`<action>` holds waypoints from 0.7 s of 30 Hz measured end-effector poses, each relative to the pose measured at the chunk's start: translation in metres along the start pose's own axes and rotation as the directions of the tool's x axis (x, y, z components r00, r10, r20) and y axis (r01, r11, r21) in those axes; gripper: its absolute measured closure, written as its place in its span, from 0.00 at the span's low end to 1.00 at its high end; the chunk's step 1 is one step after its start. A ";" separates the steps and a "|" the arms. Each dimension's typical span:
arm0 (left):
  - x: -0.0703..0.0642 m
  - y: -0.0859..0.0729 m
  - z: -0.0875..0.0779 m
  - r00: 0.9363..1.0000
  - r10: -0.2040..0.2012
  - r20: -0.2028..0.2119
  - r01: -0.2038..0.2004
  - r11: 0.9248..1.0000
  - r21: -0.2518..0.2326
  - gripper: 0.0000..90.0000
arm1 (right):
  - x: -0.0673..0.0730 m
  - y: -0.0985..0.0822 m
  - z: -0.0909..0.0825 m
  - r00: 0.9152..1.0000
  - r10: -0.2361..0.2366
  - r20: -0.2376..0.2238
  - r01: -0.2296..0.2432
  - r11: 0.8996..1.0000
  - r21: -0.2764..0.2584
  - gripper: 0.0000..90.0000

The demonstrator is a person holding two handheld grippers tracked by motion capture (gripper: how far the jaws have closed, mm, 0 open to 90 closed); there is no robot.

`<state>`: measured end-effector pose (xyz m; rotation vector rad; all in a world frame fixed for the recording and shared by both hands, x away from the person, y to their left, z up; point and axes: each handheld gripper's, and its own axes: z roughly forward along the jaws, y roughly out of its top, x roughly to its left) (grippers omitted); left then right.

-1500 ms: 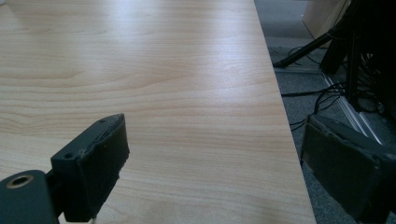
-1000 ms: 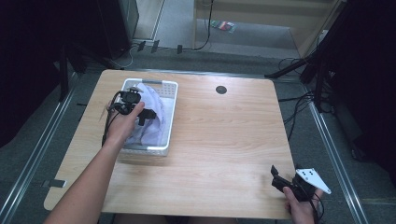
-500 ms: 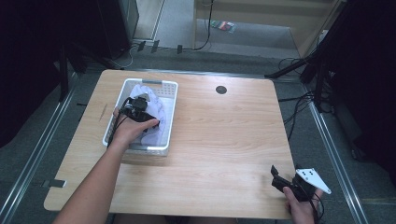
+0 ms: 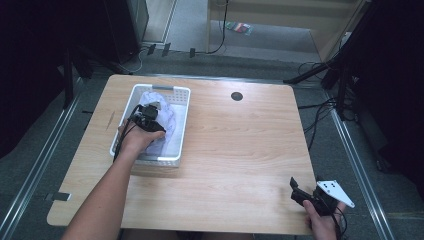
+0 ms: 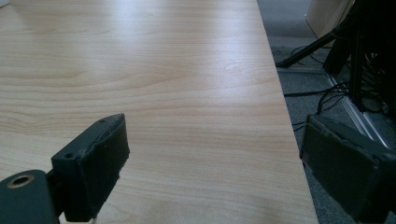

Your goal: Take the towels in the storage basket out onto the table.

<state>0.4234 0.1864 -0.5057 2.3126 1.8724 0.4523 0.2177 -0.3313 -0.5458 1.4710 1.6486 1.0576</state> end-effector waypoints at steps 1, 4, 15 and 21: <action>0.001 0.000 0.000 1.000 -0.001 -0.001 0.001 1.000 -0.002 0.43 | 0.000 0.000 0.000 1.000 0.000 0.000 0.000 1.000 0.000 0.09; 0.003 -0.001 -0.001 1.000 -0.018 -0.013 0.018 1.000 -0.012 0.53 | 0.000 0.000 0.000 1.000 0.004 0.000 -0.004 1.000 0.001 0.09; 0.012 -0.001 -0.009 0.997 -0.071 0.022 0.072 0.997 -0.037 0.66 | -0.001 0.000 0.000 1.000 0.012 0.000 -0.012 1.000 0.002 0.09; 0.016 0.001 -0.021 0.994 -0.093 0.049 0.096 0.994 -0.061 0.66 | 0.000 0.000 0.000 1.000 0.014 0.001 -0.014 1.000 0.003 0.09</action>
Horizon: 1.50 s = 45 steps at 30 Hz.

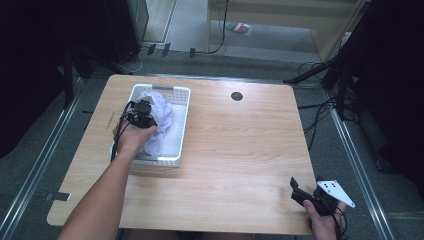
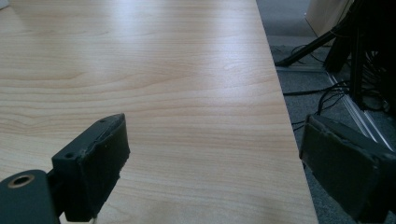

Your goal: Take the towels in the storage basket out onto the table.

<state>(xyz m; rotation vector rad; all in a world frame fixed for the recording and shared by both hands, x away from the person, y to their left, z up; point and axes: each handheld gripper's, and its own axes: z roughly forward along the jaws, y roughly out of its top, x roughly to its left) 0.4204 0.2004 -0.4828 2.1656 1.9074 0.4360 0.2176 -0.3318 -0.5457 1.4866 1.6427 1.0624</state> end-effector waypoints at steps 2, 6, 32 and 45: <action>0.002 0.001 -0.007 1.000 -0.004 0.009 0.004 1.000 -0.003 0.66 | 0.000 0.000 0.000 1.000 0.001 0.000 -0.001 1.000 0.000 0.09; 0.005 0.003 -0.021 1.000 -0.009 0.015 0.009 1.000 -0.029 0.66 | 0.000 0.000 0.000 1.000 0.000 0.001 0.000 1.000 0.000 0.09; 0.010 0.019 -0.093 1.000 0.009 0.028 -0.006 0.994 -0.109 0.65 | 0.000 0.000 0.000 1.000 -0.003 0.005 0.003 1.000 0.002 0.09; 0.007 0.022 -0.106 0.999 0.023 0.032 -0.019 0.992 -0.127 0.65 | 0.000 0.000 0.000 1.000 -0.003 0.006 0.003 1.000 0.003 0.09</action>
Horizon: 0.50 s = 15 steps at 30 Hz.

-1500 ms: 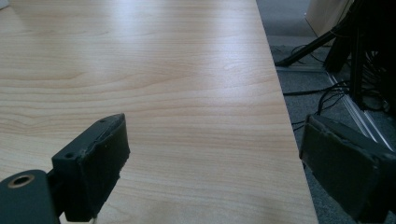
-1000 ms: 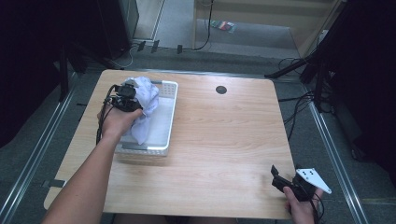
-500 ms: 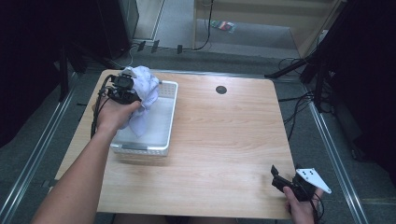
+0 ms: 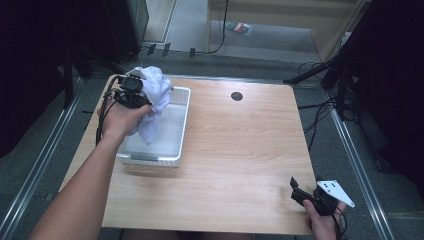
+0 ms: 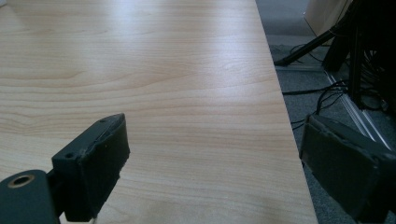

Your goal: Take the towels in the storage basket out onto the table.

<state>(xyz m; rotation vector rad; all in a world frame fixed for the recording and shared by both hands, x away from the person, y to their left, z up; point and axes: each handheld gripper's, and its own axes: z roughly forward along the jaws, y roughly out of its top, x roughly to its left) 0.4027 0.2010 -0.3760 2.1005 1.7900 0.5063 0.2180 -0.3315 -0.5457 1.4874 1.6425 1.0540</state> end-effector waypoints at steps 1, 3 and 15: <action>-0.002 0.001 -0.003 1.000 0.002 0.001 -0.002 1.000 -0.010 0.65 | 0.000 0.000 0.000 1.000 0.000 0.000 0.000 1.000 0.000 0.09; -0.005 0.003 -0.006 1.000 0.010 0.008 -0.010 1.000 -0.014 0.65 | 0.000 0.000 0.000 1.000 0.000 0.000 0.000 1.000 0.000 0.09; -0.044 0.019 -0.027 0.995 0.092 0.033 -0.090 0.994 -0.062 0.65 | 0.000 0.000 0.000 1.000 0.000 -0.001 0.000 1.000 0.000 0.09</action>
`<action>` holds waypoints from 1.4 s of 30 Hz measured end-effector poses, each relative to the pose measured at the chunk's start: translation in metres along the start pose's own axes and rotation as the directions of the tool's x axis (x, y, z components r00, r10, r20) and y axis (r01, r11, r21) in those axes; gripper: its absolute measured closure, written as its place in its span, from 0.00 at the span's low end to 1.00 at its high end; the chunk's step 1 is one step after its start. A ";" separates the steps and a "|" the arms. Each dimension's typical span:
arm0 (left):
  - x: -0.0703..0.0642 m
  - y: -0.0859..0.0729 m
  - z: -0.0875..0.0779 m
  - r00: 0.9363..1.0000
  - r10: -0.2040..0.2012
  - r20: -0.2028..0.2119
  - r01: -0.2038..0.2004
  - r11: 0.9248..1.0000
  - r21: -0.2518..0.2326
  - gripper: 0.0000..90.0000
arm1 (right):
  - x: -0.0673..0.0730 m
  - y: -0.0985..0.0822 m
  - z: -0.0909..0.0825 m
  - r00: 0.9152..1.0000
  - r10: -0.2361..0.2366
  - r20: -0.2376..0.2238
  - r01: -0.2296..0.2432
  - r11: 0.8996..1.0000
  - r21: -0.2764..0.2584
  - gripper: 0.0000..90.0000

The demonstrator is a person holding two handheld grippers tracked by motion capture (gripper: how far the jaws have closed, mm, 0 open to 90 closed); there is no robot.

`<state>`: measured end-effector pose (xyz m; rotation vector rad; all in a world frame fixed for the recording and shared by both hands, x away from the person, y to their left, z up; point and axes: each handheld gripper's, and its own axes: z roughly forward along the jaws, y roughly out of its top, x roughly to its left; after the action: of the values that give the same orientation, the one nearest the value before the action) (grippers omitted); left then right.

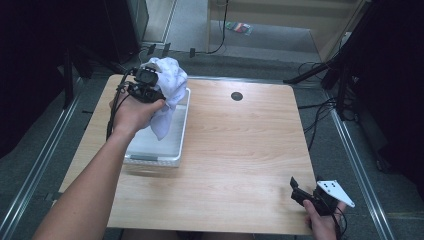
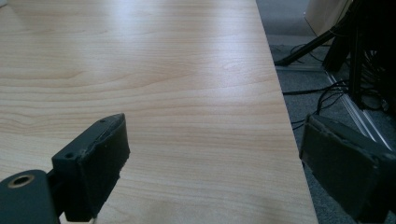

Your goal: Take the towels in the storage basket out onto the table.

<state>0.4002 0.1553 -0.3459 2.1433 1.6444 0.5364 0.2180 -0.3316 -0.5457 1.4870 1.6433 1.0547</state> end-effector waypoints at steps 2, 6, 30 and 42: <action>-0.007 0.003 -0.001 1.000 0.011 0.006 -0.011 1.000 -0.008 0.65 | 0.000 0.000 0.000 1.000 0.001 0.000 -0.001 1.000 0.000 0.09; -0.027 0.010 -0.003 0.999 0.044 0.023 -0.044 0.999 -0.017 0.65 | 0.000 0.000 0.000 1.000 -0.001 -0.001 0.001 1.000 0.000 0.09; -0.114 0.020 0.030 0.982 0.114 0.150 -0.112 0.993 -0.023 0.64 | -0.001 0.000 0.000 1.000 0.006 -0.005 -0.006 1.000 -0.004 0.09; -0.143 0.007 0.066 0.965 0.105 0.242 -0.111 0.994 0.011 0.62 | -0.001 0.000 0.000 1.000 0.012 -0.004 -0.012 1.000 -0.005 0.09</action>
<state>0.4055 0.0105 -0.4087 2.2259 1.4163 0.2740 0.2178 -0.3326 -0.5457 1.4938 1.6355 1.0684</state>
